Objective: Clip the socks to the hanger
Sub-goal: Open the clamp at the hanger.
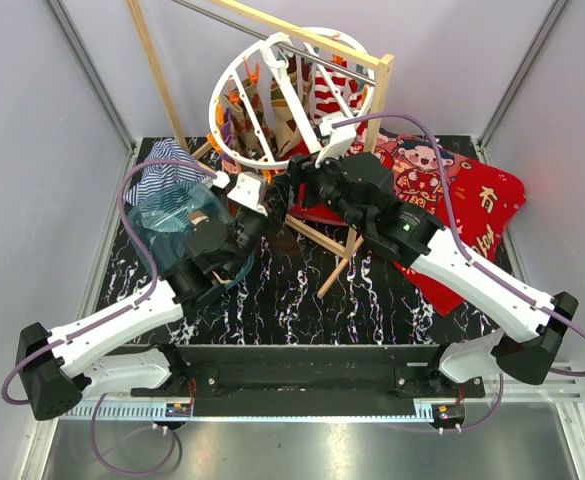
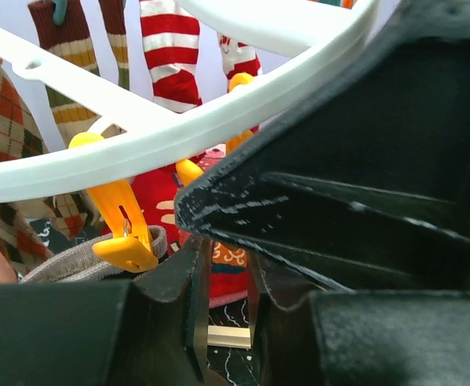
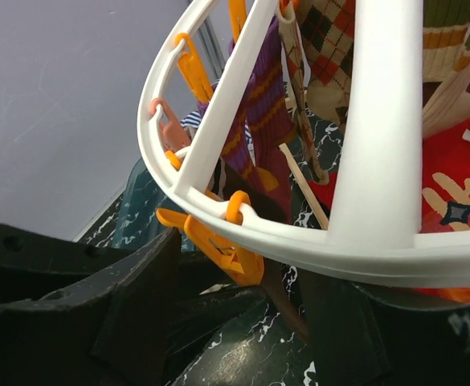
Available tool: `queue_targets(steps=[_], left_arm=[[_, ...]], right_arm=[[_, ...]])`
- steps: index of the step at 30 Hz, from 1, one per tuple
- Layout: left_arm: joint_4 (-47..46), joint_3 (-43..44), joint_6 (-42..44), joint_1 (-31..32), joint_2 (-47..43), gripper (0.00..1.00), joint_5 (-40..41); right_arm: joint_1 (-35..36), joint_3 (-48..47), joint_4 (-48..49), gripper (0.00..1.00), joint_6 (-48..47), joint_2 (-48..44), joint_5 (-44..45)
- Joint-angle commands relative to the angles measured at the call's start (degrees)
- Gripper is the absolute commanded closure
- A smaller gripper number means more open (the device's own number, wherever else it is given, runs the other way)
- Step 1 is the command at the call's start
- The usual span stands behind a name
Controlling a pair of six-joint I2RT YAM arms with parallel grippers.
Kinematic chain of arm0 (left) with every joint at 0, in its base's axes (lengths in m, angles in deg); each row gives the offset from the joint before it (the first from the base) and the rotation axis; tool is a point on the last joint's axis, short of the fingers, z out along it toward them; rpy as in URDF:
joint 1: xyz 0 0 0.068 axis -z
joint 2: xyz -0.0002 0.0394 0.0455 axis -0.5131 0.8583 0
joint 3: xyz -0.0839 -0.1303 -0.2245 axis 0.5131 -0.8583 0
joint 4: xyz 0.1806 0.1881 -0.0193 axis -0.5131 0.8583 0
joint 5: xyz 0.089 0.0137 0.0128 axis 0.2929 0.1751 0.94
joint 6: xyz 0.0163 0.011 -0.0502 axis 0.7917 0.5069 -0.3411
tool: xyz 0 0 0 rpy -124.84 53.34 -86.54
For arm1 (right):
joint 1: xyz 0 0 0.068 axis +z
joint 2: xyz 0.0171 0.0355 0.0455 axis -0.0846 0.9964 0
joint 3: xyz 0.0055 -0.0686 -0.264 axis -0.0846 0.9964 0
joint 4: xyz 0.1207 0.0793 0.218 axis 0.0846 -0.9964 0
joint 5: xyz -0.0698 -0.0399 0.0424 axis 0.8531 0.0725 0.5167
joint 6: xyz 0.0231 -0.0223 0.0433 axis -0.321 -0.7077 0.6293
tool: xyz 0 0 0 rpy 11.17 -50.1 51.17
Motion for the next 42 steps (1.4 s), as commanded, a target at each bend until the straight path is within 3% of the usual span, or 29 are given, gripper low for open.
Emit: queue_targets(steps=[1,9,20,33,38,42], left_arm=[[-0.5,-0.9,4.1,2.7,0.4,1.0,1.5],[-0.4,-0.1,7.2,5.1,1.5,1.0,5.1],[-1.9,-1.7,6.5,5.6,0.2,1.0,8.0],[-0.1,-5.9,-2.1,3.6,-6.7,0.68,7.5],[8.8,-4.5,-5.9,2.0,-11.6,0.47,6.4],[18.6,-2.6,-9.4,-0.9,-14.4,0.4,7.9]], right_arm=[[1.2,-3.8,1.5,0.35,-2.6,1.2,3.1],[1.7,-4.4,1.8,0.47,-3.8,1.9,5.8],[1.8,-3.1,2.9,0.88,-3.7,1.6,6.7],[1.7,2.4,8.4,0.94,-1.2,-0.5,7.6],[1.3,4.0,9.5,0.94,-1.2,-1.4,8.1],[1.1,4.7,9.9,0.94,-1.5,-1.7,8.2]])
